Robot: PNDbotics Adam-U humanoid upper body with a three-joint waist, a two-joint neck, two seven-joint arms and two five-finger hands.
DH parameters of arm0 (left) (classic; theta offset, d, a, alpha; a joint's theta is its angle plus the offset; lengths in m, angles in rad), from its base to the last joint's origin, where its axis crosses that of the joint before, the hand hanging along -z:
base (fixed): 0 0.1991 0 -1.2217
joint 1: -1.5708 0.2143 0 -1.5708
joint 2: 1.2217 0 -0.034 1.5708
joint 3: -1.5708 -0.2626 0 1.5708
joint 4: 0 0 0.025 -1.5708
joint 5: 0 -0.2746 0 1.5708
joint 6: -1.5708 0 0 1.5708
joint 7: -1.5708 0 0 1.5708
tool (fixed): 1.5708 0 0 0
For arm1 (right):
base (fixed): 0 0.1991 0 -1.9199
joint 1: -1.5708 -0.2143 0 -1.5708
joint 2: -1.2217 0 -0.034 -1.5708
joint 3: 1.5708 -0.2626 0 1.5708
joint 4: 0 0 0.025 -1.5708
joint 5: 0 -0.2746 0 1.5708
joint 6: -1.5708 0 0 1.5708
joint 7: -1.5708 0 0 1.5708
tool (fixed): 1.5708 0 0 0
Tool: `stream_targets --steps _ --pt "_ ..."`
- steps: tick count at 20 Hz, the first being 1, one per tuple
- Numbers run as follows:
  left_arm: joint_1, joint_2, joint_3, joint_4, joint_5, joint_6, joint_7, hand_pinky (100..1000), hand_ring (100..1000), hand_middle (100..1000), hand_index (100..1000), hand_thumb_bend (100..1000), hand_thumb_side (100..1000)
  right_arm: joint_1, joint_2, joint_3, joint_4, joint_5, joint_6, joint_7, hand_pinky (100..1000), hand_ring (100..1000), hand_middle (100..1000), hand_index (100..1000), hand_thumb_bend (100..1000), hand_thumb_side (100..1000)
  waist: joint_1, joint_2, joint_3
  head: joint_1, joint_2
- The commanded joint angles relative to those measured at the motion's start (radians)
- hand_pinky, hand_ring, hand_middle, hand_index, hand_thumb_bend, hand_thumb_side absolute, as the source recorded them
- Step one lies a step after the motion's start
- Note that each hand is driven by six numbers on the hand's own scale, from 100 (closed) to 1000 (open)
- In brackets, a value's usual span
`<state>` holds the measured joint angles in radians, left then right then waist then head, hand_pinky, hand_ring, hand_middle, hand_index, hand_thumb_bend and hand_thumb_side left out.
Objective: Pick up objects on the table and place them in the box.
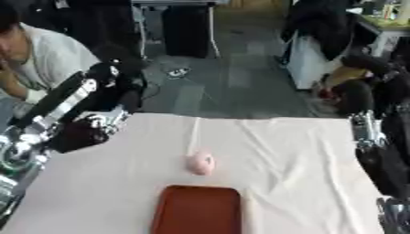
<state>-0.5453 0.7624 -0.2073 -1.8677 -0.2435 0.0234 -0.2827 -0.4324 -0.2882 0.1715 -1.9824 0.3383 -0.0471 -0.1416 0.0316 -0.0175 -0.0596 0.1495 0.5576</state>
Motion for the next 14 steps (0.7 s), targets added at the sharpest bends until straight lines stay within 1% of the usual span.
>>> stream_targets --steps 1,2,4,5,7,10,12,14 --pt "-0.098 0.095 -0.06 0.09 0.008 -0.004 -0.148 726 804 896 976 161 713 -0.002 -0.021 0.001 -0.011 0.0 -0.001 0.007 393 585 750 833 274 843 0.003 -0.015 -0.001 -0.003 0.011" --pt "-0.133 0.102 -0.086 0.13 0.009 -0.011 -0.206 719 803 896 980 174 715 -0.001 -0.021 0.003 -0.01 -0.001 -0.001 0.009 393 585 750 833 273 843 0.005 -0.017 -0.002 0.0 0.014" --pt "-0.196 0.096 -0.121 0.211 0.015 -0.026 -0.305 698 790 888 976 292 637 0.0 -0.021 0.005 -0.009 -0.002 -0.001 0.011 392 585 750 833 273 843 0.006 -0.019 -0.004 0.0 0.018" --pt "-0.221 0.088 -0.132 0.248 0.015 -0.037 -0.341 698 788 884 971 486 570 0.001 -0.02 0.005 -0.009 -0.002 -0.002 0.011 392 585 750 833 273 843 0.007 -0.02 -0.004 -0.001 0.02" --pt "-0.269 0.061 -0.151 0.324 -0.003 -0.073 -0.413 695 786 880 971 646 517 0.001 -0.019 0.006 -0.008 -0.003 -0.002 0.012 393 585 750 833 273 843 0.007 -0.021 -0.005 -0.002 0.023" --pt "-0.325 0.012 -0.16 0.434 -0.041 -0.127 -0.494 705 788 882 993 731 500 0.001 -0.017 0.006 -0.007 -0.003 -0.003 0.013 393 585 750 833 273 843 0.006 -0.022 -0.006 -0.004 0.027" --pt "-0.35 -0.013 -0.164 0.495 -0.063 -0.156 -0.531 735 799 901 1000 758 522 0.001 -0.016 0.006 -0.007 -0.003 -0.003 0.013 393 585 750 833 273 843 0.006 -0.022 -0.007 -0.005 0.029" --pt "-0.373 -0.036 -0.172 0.556 -0.092 -0.181 -0.584 774 825 932 1000 804 571 0.001 -0.015 0.006 -0.007 -0.003 -0.003 0.013 392 585 750 833 273 844 0.006 -0.023 -0.009 -0.005 0.031"
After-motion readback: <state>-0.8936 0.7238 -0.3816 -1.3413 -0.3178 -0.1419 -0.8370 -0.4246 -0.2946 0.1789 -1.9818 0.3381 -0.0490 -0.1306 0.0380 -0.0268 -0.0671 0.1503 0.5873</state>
